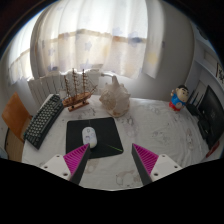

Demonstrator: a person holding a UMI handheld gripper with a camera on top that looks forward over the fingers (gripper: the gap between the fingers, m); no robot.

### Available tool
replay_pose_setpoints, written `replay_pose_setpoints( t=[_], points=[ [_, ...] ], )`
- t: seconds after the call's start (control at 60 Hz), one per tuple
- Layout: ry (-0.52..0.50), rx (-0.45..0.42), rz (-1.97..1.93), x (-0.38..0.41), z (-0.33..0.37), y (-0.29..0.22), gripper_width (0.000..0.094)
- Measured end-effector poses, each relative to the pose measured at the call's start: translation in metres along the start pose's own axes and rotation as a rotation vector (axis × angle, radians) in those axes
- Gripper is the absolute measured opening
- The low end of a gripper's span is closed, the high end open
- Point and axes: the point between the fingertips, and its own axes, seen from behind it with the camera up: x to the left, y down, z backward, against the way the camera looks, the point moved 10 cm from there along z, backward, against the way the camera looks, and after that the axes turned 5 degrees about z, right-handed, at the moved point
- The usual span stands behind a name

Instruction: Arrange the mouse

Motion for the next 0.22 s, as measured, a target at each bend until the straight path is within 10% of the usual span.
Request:
replay_pose_setpoints(
  t=[0.217],
  points=[
    [0.024, 0.010, 0.004, -0.0060, -0.0023, 0.0059, 0.0852]
  ],
)
